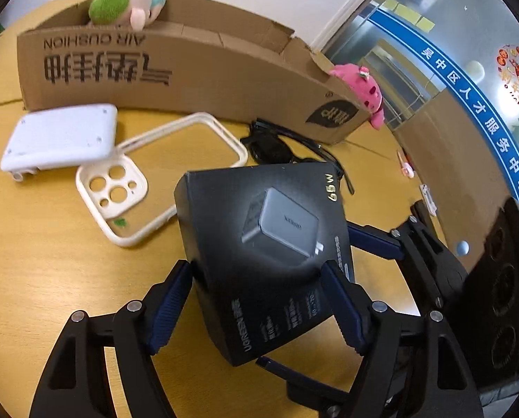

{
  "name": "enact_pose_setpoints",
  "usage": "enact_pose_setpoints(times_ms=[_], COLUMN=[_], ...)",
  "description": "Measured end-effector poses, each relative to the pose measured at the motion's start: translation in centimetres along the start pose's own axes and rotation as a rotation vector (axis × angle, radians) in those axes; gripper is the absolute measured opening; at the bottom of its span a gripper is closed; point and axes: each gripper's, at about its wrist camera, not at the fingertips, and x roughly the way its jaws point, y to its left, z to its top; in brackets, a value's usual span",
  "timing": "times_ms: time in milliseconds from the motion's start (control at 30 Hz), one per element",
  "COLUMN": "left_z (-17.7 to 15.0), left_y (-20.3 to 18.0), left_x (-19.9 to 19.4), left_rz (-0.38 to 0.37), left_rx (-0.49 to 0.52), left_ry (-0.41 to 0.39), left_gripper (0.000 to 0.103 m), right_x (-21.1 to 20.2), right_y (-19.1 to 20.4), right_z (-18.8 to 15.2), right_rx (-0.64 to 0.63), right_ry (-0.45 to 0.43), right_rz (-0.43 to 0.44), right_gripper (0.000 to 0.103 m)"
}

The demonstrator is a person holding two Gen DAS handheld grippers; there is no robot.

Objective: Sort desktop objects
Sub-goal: 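Grasp the black charger box with the right gripper and lift it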

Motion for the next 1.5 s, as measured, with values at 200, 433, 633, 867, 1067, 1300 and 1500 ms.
enact_pose_setpoints(times_ms=[200,433,633,867,1067,1300,1500], left_z=[0.9,1.3,1.7,2.6,2.3,1.6,1.6], left_y=[-1.1,-0.5,-0.7,-1.4,-0.9,0.4,0.1], left_x=[-1.3,-1.3,-1.6,-2.3,-1.3,-0.7,-0.2], left_rz=[-0.044,-0.056,-0.046,-0.029,0.032,0.08,0.125], left_rx=[0.01,-0.005,0.011,0.031,0.011,-0.033,0.008], left_ry=[-0.023,-0.023,-0.031,-0.065,-0.03,0.018,0.029], left_gripper=[0.065,0.065,0.065,0.065,0.065,0.053,0.049], right_x=[-4.1,-4.4,-4.3,-4.0,-3.2,-0.4,1.0], right_y=[0.3,0.8,0.5,-0.5,-2.2,-3.2,-2.5], right_z=[2.6,3.9,3.7,4.1,3.4,1.0,-0.4], right_rx=[-0.003,-0.064,-0.011,0.06,0.182,0.335,0.345], right_ry=[-0.157,-0.155,-0.154,-0.172,-0.157,0.002,0.074], right_rz=[-0.101,-0.184,-0.188,-0.185,-0.1,0.083,0.099], right_gripper=[0.095,0.095,0.095,0.095,0.095,0.095,0.095])
